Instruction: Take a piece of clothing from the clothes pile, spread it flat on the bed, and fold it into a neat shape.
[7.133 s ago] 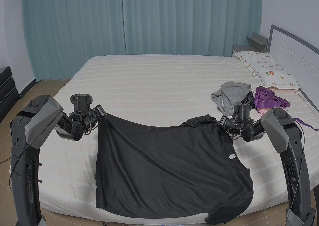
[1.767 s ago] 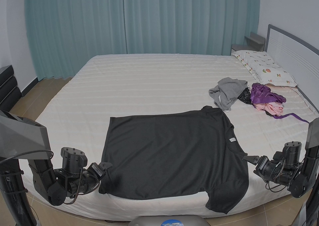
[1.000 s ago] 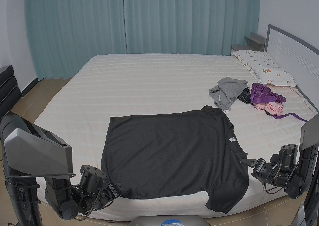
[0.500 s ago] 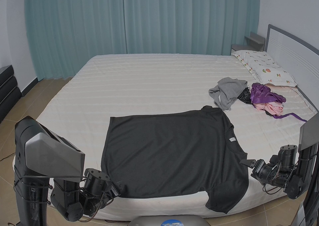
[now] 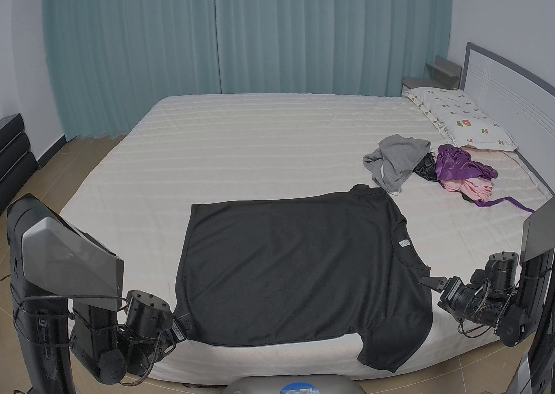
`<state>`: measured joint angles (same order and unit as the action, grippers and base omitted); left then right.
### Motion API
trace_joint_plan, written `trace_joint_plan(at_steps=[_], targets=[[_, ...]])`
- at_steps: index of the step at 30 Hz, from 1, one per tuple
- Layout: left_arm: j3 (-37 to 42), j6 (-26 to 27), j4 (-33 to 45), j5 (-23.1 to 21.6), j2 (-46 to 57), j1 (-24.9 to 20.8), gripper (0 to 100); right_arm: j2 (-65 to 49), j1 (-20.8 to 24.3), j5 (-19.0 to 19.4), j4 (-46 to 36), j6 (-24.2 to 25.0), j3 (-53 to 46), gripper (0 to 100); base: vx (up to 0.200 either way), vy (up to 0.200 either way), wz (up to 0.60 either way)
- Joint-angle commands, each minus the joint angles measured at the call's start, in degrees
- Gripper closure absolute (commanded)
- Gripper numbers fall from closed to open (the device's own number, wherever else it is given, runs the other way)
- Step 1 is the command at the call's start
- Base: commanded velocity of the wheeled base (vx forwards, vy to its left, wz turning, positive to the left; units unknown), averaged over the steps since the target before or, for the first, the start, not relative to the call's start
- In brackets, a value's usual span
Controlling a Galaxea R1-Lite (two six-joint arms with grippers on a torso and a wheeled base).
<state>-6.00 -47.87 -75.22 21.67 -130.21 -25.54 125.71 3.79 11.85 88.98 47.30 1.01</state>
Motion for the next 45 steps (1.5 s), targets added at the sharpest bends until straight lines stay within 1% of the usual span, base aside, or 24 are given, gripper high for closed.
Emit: trace_joint_plan(at_steps=[1, 2, 4, 8, 14, 15, 19, 25, 26, 28, 37, 45], targets=[[-0.33, -1.08, -0.11, -0.76, -1.36, 0.93, 0, 0.06, -0.01, 0.02, 0.76, 0.07, -1.01, 0, 0.0, 0.0, 0.0], [-0.51, -1.35, -0.11, -0.93, -1.72, 0.93, 0, 0.06, -0.01, 0.02, 0.76, 0.07, -1.01, 0, 0.0, 0.0, 0.0], [-1.47, -3.46, -0.63, -2.87, -3.3, 0.93, 0, 0.33, -0.01, 0.02, 0.76, -0.01, -1.01, 0, 0.0, 0.0, 0.0], [-1.56, -4.95, -1.69, -6.65, -3.65, 1.11, 0, 0.24, -0.19, 0.02, 0.76, -0.01, -1.01, 0, 0.0, 0.0, 0.0], [-1.47, -5.04, -3.71, -7.09, -4.09, 2.34, 0, 0.33, -0.28, 0.02, 0.76, -0.01, -1.01, 0, 0.0, 0.0, 0.0], [-1.47, -5.04, -3.71, -7.0, -4.53, 2.42, 100, 0.33, -0.28, 0.02, 0.76, -0.1, -1.01, 0, 0.0, 0.0, 0.0], [-0.95, -4.86, -3.71, -7.0, -4.88, 2.95, 100, 0.33, -0.54, -0.07, 0.76, -0.28, -1.01, 0, 0.0, 0.0, 0.0], [1.78, -3.02, -3.8, -6.65, -4.88, 3.04, 100, 0.5, -2.74, -0.16, 0.58, -2.04, -1.01, 0, 0.0, 0.0, 0.0], [3.01, -1.26, -3.8, -6.56, -4.53, 3.39, 100, 0.5, -3.26, -0.25, 0.32, -3.09, -1.01, 0, 0.0, 0.0, 0.0], [3.27, -0.2, -3.89, -6.21, -4.0, 4.01, 100, 0.68, -3.97, -0.16, 0.14, -4.23, -1.01, 0, 0.0, 0.0, 0.0], [3.45, -0.03, -4.06, -6.12, -4.0, 3.57, 100, 3.23, -4.67, -0.25, -2.41, -8.63, -1.01, 0, 0.0, 0.0, 0.0], [3.1, -0.56, -4.15, -6.21, -4.09, 3.65, 100, 4.28, -8.01, -0.25, -5.57, -15.48, -1.01, 0, 0.0, 0.0, 0.0]])
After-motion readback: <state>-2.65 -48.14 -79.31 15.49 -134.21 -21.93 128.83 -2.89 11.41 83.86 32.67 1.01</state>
